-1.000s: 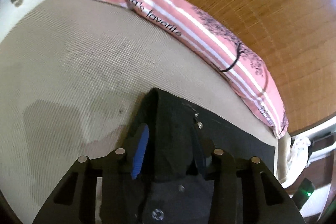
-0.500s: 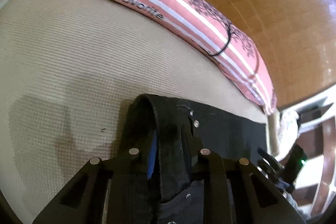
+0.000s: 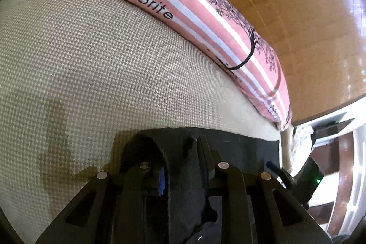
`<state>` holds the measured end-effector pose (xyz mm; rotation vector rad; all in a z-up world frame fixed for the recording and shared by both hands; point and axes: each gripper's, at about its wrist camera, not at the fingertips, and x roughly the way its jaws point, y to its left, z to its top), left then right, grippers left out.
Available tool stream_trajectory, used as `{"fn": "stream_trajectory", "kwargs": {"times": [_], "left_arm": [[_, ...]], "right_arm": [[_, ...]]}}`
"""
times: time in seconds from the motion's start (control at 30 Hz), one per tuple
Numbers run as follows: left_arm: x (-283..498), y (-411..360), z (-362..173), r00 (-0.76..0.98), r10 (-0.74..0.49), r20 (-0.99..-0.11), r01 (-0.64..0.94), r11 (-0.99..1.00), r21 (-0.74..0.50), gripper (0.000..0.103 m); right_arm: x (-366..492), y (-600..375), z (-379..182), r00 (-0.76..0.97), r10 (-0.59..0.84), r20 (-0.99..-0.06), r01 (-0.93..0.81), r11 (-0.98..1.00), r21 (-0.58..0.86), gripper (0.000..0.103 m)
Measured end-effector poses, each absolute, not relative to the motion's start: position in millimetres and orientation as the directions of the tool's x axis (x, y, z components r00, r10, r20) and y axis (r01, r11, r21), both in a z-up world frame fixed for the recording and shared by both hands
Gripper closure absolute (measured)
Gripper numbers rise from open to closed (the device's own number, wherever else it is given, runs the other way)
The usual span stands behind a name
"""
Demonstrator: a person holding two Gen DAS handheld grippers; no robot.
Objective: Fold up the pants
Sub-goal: 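Lower the left tool onto the jeans waistband and close it while the right tool grasps the waistband too, then lift the waistband with both tools and fold it over toward the leg hems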
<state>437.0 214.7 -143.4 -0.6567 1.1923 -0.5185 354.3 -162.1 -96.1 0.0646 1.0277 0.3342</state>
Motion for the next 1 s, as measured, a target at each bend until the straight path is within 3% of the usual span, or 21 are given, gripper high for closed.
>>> {"fn": "stream_trajectory", "kwargs": {"times": [0.1, 0.4, 0.8, 1.0], "left_arm": [[427, 213, -136, 0.344, -0.648, -0.679, 0.062, 0.737, -0.673, 0.091], [392, 207, -80, 0.437, -0.701, -0.564, 0.229, 0.693, -0.684, 0.095], [360, 210, -47, 0.516, -0.714, -0.473, 0.284, 0.664, -0.691, 0.095], [359, 211, -46, 0.529, -0.683, -0.504, 0.248, 0.693, -0.677, 0.095]], "right_arm": [[364, -162, -97, 0.444, 0.322, -0.836, -0.300, 0.933, 0.200, 0.000], [401, -169, -82, 0.289, 0.411, -0.865, -0.592, 0.787, 0.176, 0.003], [476, -172, -91, -0.105, 0.498, -0.861, -0.727, 0.552, 0.408, 0.029], [473, -185, -110, -0.206, 0.450, -0.869, -0.742, 0.507, 0.438, 0.056]]}}
